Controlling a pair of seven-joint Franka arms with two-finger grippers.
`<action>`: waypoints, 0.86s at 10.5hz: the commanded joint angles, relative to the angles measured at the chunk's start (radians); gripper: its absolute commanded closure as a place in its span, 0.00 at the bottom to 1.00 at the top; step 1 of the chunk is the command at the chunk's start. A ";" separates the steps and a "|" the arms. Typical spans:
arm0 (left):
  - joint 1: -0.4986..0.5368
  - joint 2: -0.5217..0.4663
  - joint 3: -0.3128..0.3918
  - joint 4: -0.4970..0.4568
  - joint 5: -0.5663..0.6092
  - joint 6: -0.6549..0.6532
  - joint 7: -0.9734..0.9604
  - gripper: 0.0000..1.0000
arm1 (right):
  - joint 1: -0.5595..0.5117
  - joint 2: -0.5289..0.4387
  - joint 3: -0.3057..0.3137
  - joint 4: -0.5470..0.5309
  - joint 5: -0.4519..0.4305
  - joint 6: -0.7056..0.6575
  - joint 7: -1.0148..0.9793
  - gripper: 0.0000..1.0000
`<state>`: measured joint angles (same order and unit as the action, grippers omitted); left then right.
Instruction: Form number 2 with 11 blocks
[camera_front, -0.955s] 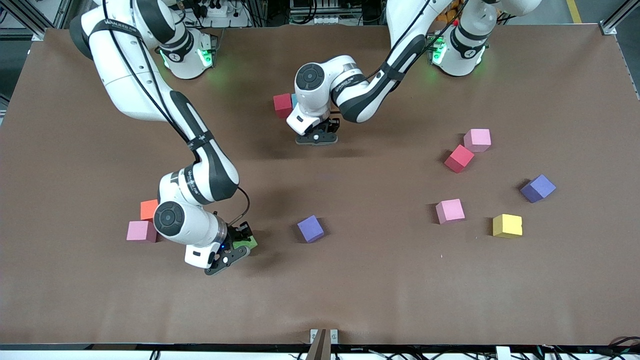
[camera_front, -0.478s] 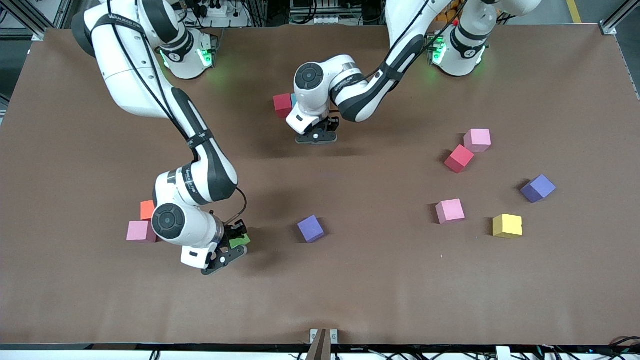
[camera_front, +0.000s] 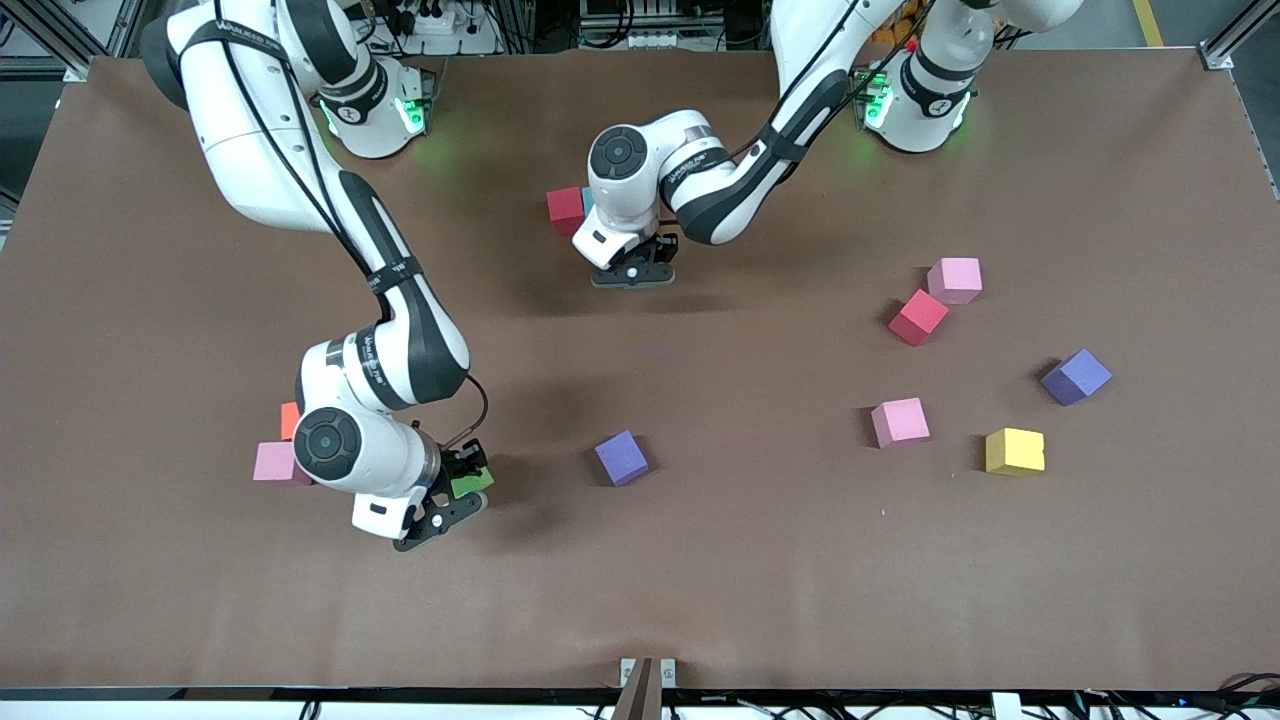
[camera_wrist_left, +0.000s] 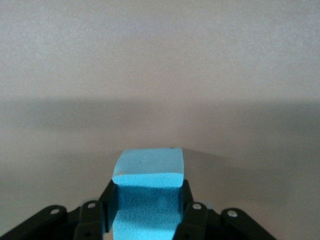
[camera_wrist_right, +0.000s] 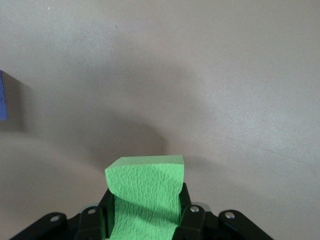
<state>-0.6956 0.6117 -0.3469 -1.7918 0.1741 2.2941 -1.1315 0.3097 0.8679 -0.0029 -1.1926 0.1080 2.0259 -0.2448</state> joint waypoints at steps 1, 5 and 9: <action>0.002 0.005 -0.006 -0.005 0.041 0.013 -0.013 0.00 | 0.003 -0.015 -0.009 0.001 0.028 -0.024 0.009 0.53; 0.007 -0.016 -0.007 0.000 0.041 0.011 -0.016 0.00 | 0.011 -0.017 -0.009 0.001 0.071 -0.024 0.053 0.53; 0.021 -0.095 -0.012 0.002 0.041 -0.047 0.016 0.00 | 0.026 -0.036 -0.006 -0.001 0.075 -0.047 0.114 0.52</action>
<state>-0.6926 0.5638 -0.3499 -1.7758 0.1883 2.2849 -1.1279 0.3262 0.8509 -0.0053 -1.1861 0.1670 2.0045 -0.1579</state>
